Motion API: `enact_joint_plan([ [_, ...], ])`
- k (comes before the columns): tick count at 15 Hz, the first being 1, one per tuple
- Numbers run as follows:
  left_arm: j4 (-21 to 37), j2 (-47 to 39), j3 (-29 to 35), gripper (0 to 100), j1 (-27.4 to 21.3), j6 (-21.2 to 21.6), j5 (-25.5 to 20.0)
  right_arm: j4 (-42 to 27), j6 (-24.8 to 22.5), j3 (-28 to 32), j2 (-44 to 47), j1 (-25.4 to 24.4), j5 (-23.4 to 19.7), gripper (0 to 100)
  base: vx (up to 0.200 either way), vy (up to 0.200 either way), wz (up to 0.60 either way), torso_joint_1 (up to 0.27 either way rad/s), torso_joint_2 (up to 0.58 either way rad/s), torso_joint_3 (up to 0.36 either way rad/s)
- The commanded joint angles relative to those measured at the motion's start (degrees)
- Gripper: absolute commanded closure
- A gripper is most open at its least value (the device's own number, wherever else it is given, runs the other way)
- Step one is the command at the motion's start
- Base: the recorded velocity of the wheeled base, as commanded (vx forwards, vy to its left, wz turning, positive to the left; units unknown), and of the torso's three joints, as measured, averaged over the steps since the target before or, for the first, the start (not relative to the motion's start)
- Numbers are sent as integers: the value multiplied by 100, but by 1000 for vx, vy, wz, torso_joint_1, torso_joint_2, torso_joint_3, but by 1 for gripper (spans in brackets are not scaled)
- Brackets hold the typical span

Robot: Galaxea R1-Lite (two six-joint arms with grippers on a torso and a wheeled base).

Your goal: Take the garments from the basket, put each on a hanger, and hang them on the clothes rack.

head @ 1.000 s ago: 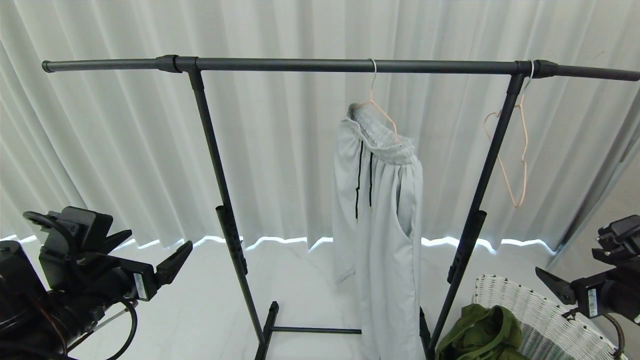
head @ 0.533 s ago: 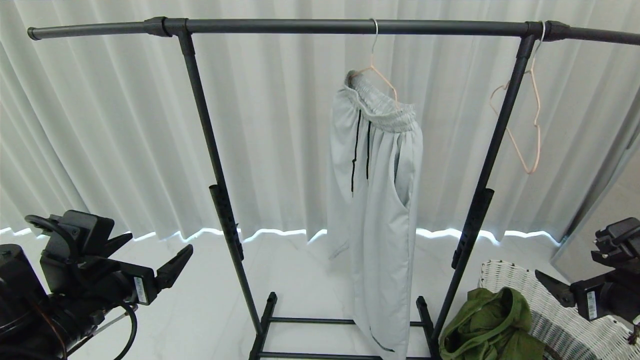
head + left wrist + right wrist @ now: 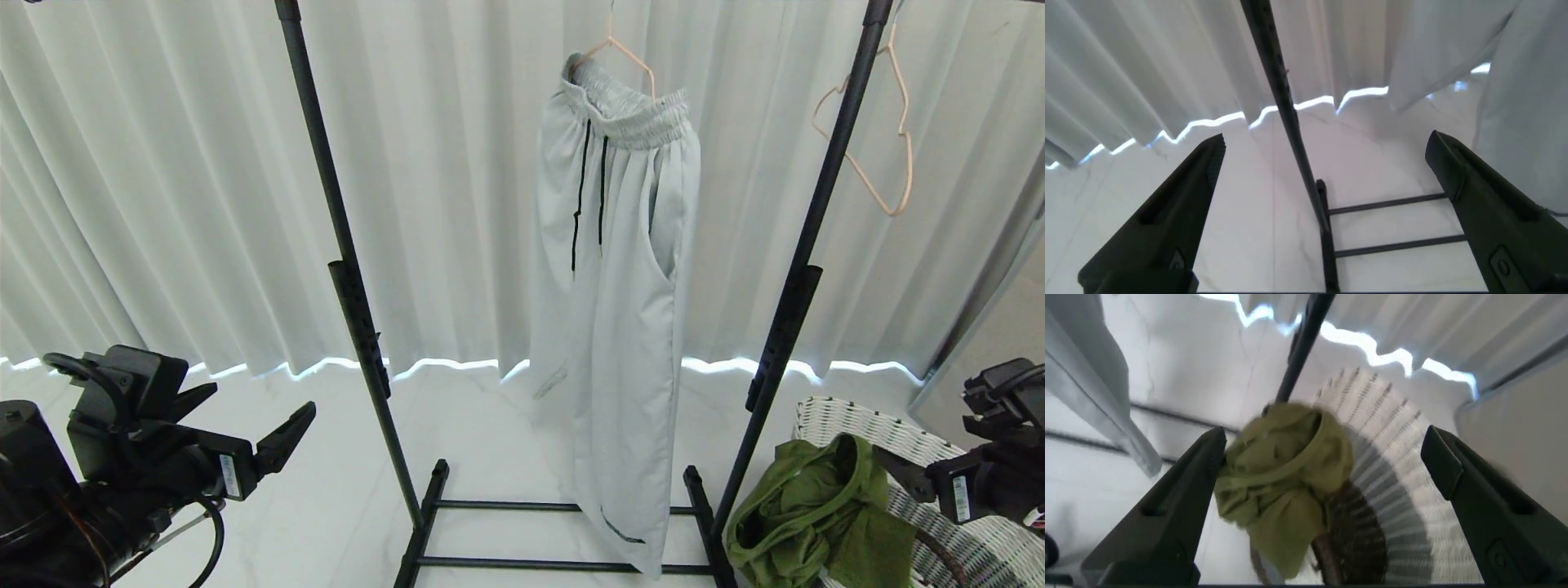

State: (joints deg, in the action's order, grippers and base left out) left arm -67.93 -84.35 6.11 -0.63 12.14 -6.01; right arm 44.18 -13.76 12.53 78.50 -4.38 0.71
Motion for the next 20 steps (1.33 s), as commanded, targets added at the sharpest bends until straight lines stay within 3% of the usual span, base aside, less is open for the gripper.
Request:
enact_joint_plan([
  [1, -10, 32, 4, 0, 2, -1, 3, 3, -39, 232, 483, 192, 26, 0, 0, 0, 0, -27, 139, 119],
  [6, -19, 182, -39, 0, 2, 7, -5, -129, -531, 1146, 1792, 842, 26, 0, 0, 0, 0, -3, 15, 9],
  [9, -19, 208, -48, 0, 2, 7, -5, -709, -540, 1665, 2275, 807, 26, 0, 0, 0, 0, 0, 0, 0],
  [10, -19, 226, -48, 0, -7, 7, -14, -1535, -522, 2104, 2319, 710, -79, 0, 0, 0, 0, 0, 0, 0],
  [12, -19, 234, -57, 0, -24, 16, -5, -2414, -548, 2728, 2478, 657, -159, 0, 0, 0, 0, 0, 0, 0],
  [17, -28, 234, -66, 0, -42, 7, -14, -2537, -663, 3669, 3655, 640, 474, 0, 0, 0, 0, 0, 0, 0],
  [20, -28, 234, -57, 0, -42, 7, -14, -3091, -715, 3765, 3480, 622, 465, 0, 0, 0, 0, 0, 0, 0],
])
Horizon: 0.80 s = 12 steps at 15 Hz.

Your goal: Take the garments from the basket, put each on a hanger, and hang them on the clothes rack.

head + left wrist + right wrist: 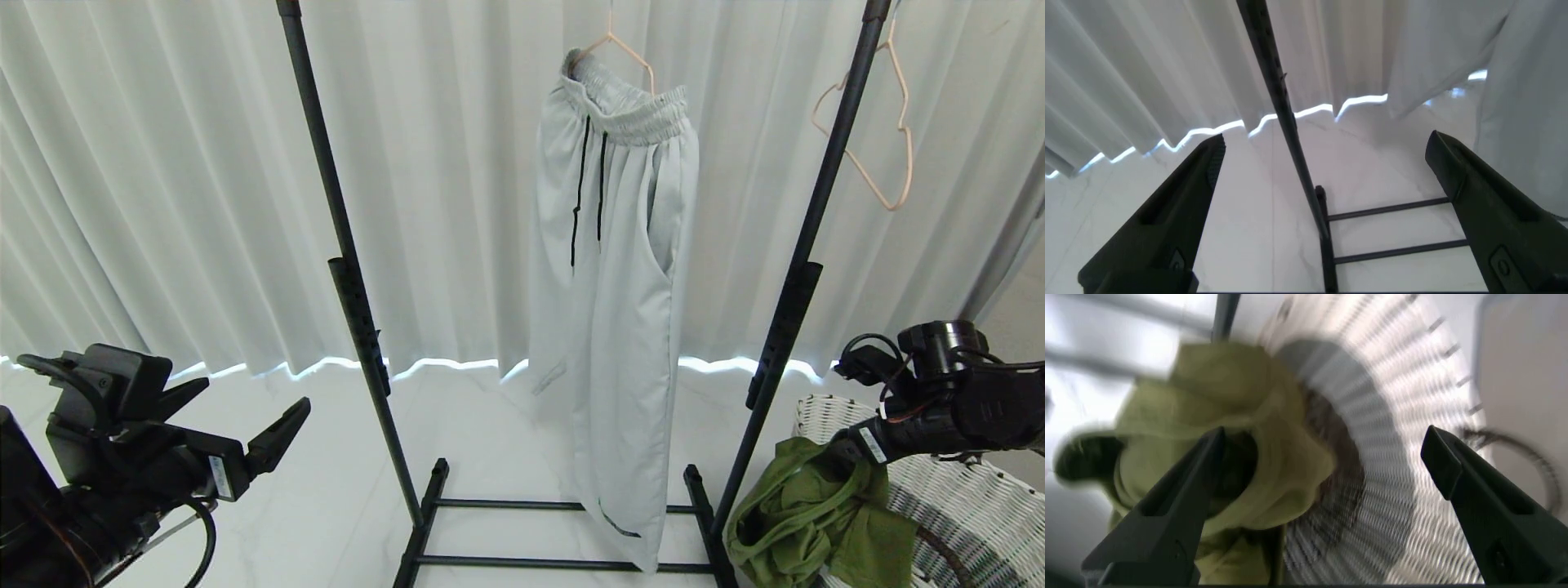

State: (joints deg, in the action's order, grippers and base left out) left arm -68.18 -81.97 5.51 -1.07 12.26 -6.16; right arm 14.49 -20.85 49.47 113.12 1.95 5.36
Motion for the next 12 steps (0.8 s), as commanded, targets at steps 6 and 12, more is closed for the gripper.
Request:
enact_joint_plan([
  [6, -2, 6, 3, 0, 2, 4, 0, -210, -7, 212, -9, 25, 237, 0, 0, 0, 0, 0, 0, 0],
  [12, -11, 85, 3, 0, 2, -5, 0, -219, 10, 203, -9, 33, 325, 100, 0, 0, 0, 0, 0, 0],
])
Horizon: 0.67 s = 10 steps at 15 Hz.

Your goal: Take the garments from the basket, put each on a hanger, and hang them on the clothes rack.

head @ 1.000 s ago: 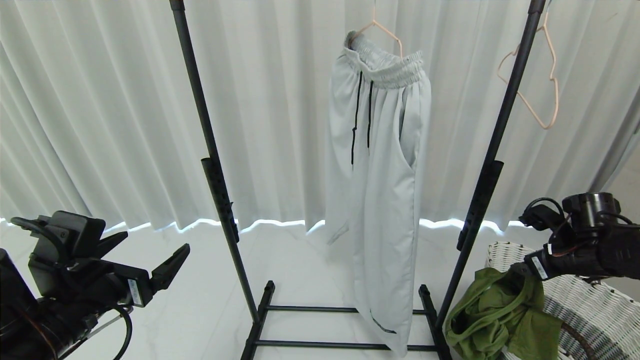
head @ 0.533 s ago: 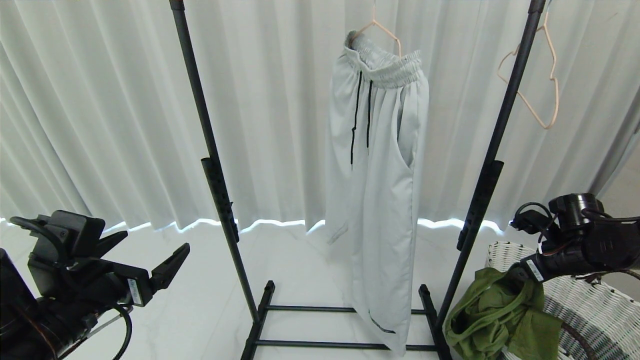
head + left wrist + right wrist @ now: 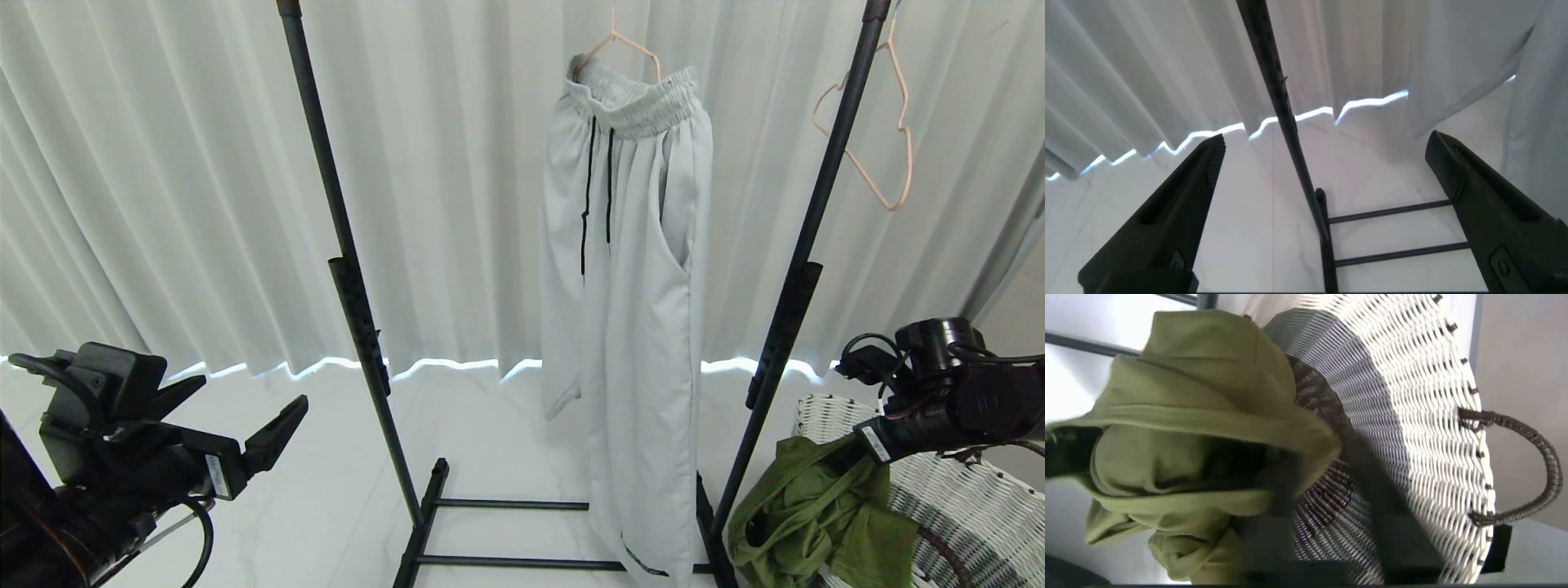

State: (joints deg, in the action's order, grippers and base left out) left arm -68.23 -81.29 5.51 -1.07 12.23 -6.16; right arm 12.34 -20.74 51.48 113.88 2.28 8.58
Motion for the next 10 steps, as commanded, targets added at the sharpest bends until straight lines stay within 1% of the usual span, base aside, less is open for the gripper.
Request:
enact_joint_plan([
  [1, -6, 8, -6, 0, 2, -1, 0, -21, 8, -6, -147, 1, 3, 100, 0, 0, 0, 0, 0, 0],
  [2, -6, 8, -32, 0, 2, -1, -8, -320, 43, 2, -428, -17, -6, 100, 0, 0, 0, 0, 0, 0],
  [3, 3, -1, -41, 0, 2, 8, -8, -759, 166, 20, -798, -52, -50, 100, 0, 0, 0, 0, 0, 0],
  [4, 3, -19, -41, 0, 2, 8, -8, -1207, 369, 55, -1211, -184, -120, 100, 0, 0, 0, 0, 0, 0],
  [6, 3, -45, -50, 0, 2, 8, -8, -1779, 746, 99, -2054, -474, -401, 100, 0, 0, 0, 0, 0, 0],
  [8, 3, -80, -94, 0, 2, 8, -8, -2060, 1019, 73, -2784, -782, -445, 100, 0, 0, 0, 0, 0, 0],
  [9, 3, -98, -94, 0, 2, 8, -8, -2200, 1230, 64, -3329, -1010, -445, 100, 0, 0, 0, 0, 0, 0],
  [10, 3, -115, -94, 0, 2, 8, -8, -2280, 1300, 64, -3672, -1124, -436, 100, 0, 0, 0, 0, 0, 0],
])
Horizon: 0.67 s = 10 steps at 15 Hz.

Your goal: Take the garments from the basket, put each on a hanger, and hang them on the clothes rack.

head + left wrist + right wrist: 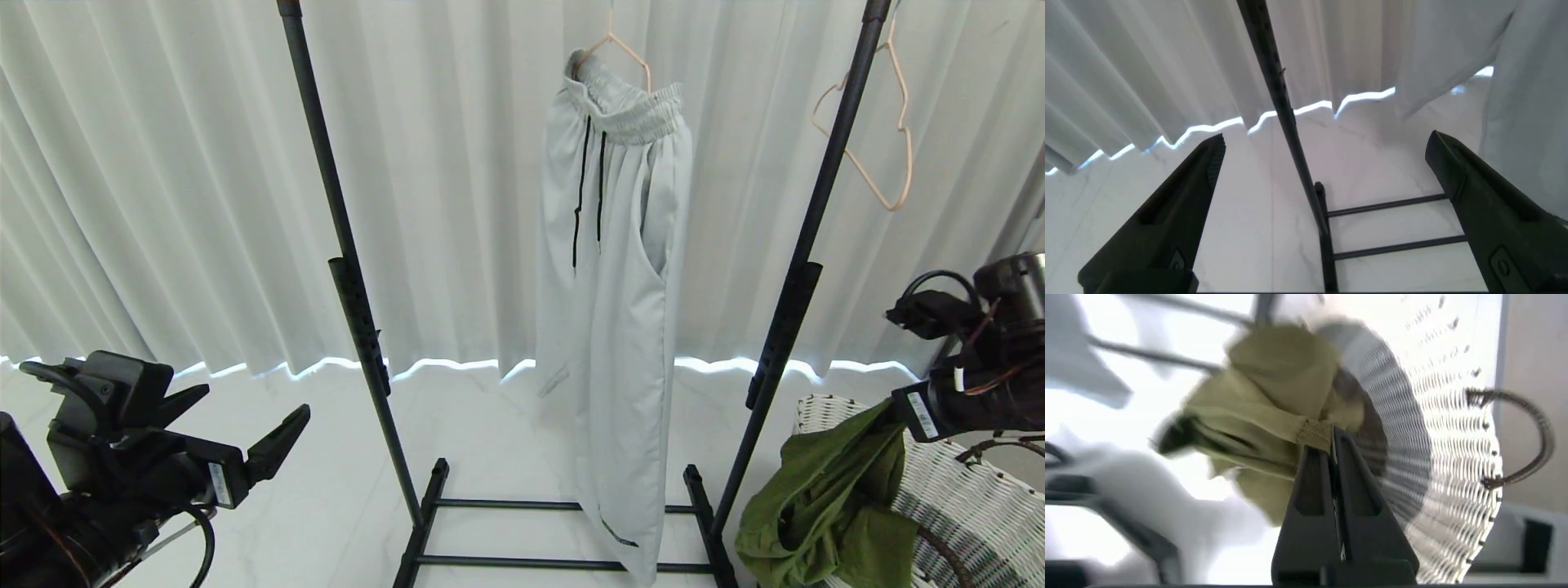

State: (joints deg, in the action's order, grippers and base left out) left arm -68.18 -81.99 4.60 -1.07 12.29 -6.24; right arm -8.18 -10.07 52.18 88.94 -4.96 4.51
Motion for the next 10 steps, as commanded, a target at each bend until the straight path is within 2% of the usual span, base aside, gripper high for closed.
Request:
enact_joint_plan([
  [1, -2, -62, -3, 0, 2, 2, 0, -325, 242, -14, -1503, -471, -38, 100, 0, 0, 0, 0, 0, 0],
  [5, -2, -89, -73, 0, 2, 98, 0, -351, 234, -384, -2074, -638, -38, 100, 0, 0, 0, 0, 0, 0],
  [10, -2, -89, -82, 0, 2, 230, 9, -369, 234, -392, -2206, -919, -12, 100, -200, 0, 0, 4, 4, 2],
])
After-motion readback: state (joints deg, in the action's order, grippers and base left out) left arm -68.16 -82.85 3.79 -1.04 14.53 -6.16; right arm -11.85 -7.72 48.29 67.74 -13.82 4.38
